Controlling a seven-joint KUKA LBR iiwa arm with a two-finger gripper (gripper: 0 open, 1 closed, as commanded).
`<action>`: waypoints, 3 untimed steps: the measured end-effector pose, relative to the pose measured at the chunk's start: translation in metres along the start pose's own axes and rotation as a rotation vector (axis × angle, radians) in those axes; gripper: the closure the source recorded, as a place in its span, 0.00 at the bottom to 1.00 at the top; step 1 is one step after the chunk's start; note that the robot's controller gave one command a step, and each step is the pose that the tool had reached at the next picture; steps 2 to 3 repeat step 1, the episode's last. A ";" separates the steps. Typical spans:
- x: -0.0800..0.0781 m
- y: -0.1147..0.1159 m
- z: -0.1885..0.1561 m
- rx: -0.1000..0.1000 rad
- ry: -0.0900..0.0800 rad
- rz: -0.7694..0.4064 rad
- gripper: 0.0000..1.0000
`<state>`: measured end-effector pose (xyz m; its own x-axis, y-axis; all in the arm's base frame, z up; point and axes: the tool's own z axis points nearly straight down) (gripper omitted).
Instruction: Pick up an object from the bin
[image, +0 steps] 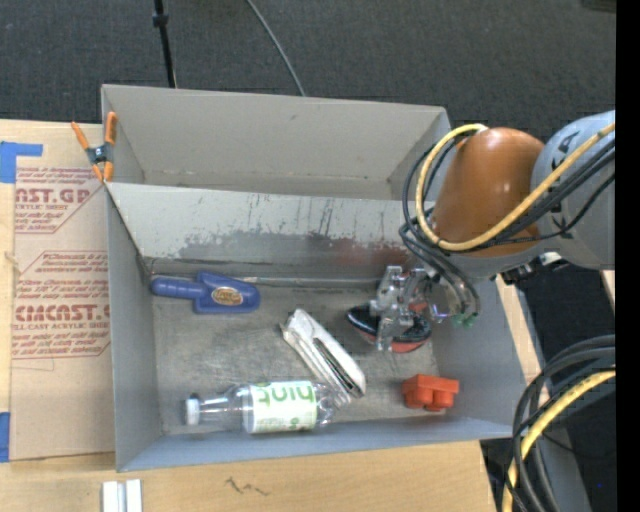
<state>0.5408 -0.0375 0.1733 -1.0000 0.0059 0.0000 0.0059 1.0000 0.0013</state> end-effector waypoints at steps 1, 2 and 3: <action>0.000 -0.009 -0.041 0.000 0.007 -0.010 1.00; 0.000 -0.009 -0.041 0.000 0.007 -0.010 1.00; 0.000 -0.009 -0.041 0.000 0.007 -0.010 1.00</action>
Offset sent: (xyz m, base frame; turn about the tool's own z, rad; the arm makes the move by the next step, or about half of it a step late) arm -0.0355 -0.0486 -0.0884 -0.6737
